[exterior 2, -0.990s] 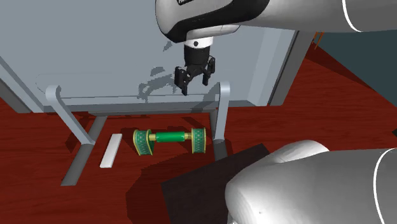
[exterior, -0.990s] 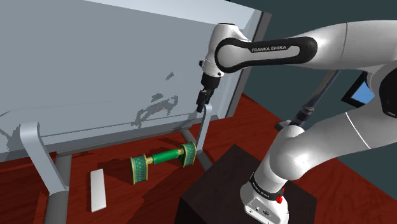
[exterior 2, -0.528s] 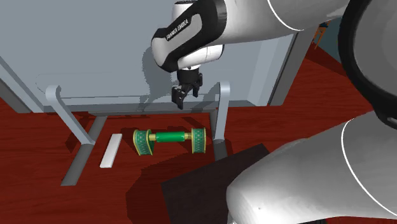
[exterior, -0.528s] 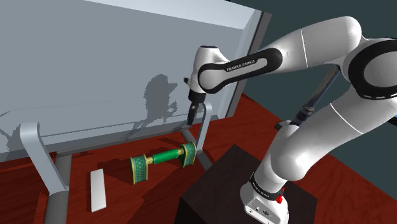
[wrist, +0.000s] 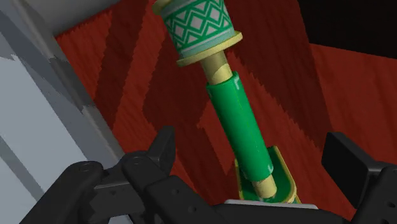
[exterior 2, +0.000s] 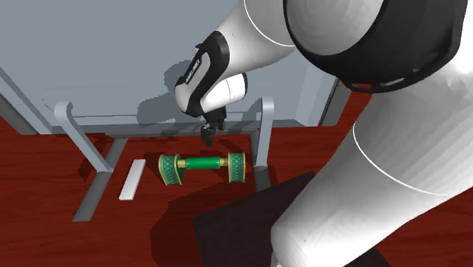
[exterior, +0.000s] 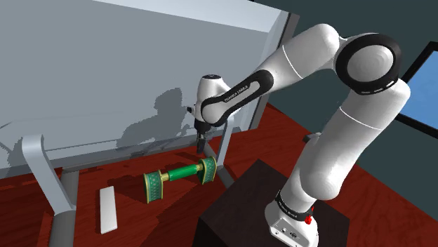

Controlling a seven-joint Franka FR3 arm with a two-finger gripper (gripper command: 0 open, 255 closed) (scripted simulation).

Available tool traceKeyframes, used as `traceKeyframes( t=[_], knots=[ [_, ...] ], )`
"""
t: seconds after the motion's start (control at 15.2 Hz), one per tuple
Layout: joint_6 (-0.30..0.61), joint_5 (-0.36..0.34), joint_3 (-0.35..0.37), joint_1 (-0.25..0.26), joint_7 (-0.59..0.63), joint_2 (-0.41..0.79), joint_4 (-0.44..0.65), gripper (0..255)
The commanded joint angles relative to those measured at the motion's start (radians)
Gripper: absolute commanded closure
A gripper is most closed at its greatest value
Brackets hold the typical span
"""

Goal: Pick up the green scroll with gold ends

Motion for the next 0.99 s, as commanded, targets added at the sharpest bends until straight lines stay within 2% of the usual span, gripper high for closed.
traceKeyframes(
  t=[0.0,0.53,0.92],
  knots=[
    [0.065,-0.003,0.006,0.010,-0.051,0.077,0.011,0],
    [0.271,-0.058,0.042,0.036,-0.209,0.393,0.114,0],
    [0.336,-0.067,0.039,0.040,-0.208,0.478,0.133,0]
  ],
)
